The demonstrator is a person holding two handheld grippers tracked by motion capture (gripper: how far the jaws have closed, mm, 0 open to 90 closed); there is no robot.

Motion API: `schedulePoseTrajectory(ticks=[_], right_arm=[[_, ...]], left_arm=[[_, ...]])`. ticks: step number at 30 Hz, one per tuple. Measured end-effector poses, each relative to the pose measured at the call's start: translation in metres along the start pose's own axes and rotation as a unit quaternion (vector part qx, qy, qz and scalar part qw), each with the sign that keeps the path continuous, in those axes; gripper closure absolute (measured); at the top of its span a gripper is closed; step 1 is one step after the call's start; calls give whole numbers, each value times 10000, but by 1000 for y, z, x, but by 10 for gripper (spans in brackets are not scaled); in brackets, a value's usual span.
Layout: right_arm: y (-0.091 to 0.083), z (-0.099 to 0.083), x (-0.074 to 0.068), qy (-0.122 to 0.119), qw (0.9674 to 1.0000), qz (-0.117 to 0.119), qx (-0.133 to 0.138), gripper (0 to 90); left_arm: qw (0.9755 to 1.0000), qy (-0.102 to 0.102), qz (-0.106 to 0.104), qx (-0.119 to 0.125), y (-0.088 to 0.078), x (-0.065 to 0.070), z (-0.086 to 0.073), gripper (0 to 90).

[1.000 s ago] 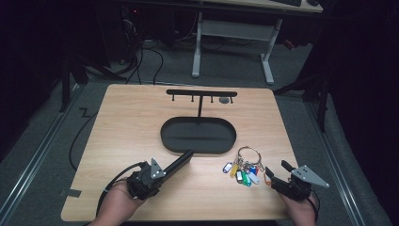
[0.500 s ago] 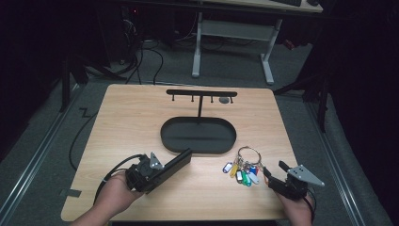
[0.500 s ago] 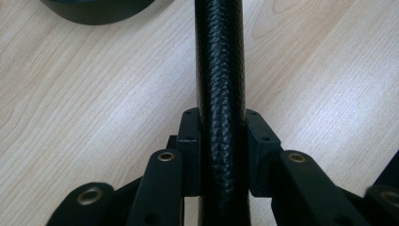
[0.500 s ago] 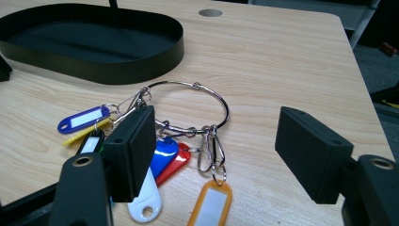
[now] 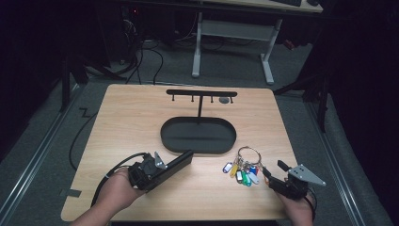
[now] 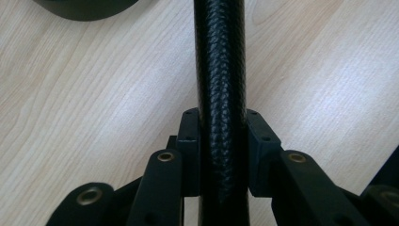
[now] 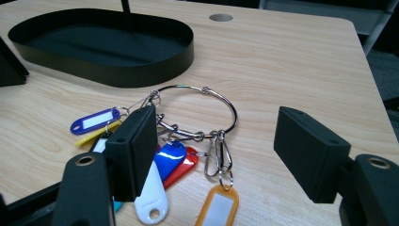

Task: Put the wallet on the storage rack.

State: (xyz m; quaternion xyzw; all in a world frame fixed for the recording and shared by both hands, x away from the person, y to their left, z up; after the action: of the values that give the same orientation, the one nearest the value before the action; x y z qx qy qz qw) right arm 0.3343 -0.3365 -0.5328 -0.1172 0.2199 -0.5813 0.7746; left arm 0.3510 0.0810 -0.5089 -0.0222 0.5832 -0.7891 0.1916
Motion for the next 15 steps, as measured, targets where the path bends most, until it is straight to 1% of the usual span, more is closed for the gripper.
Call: schedulePoseTrajectory(ticks=[3,4,6,8,9,11,13,15], right_arm=[[0,0,-1,-82,10000,11,-32,310],[0,0,-2,-100,9999,24,-34,309],[-1,0,-1,-69,10000,19,-32,309],[-1,0,0,-39,10000,19,-26,310],[-1,0,1,-34,10000,16,-27,309],[-2,0,1,-14,10000,17,-26,310],[-3,1,1,-34,10000,14,2,310],[-4,1,1,-29,10000,14,16,310]], left_arm=[[10000,-12,60,-22,1,-2,4,704],[10000,-16,37,2,2,-3,6,702],[10000,-25,19,73,2,-3,11,689],[10000,15,72,67,1,-4,15,716],[9999,53,119,50,1,-4,16,724],[9998,137,142,51,0,-3,20,734],[9994,246,199,109,-2,0,24,739],[9987,350,294,225,-5,1,28,740]])
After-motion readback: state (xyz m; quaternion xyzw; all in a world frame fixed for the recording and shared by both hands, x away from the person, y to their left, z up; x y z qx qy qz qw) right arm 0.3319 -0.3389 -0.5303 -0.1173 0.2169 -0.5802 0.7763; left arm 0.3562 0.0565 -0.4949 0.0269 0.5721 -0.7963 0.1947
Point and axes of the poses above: each handheld gripper's, and its own axes: y roughly forward along the jaws, z roughly out of its top, x roughly to its right, the point moved 7 cm from there along y, roughly forward along the jaws, and after that the axes turned 13 degrees about y, right-handed, at the moved point
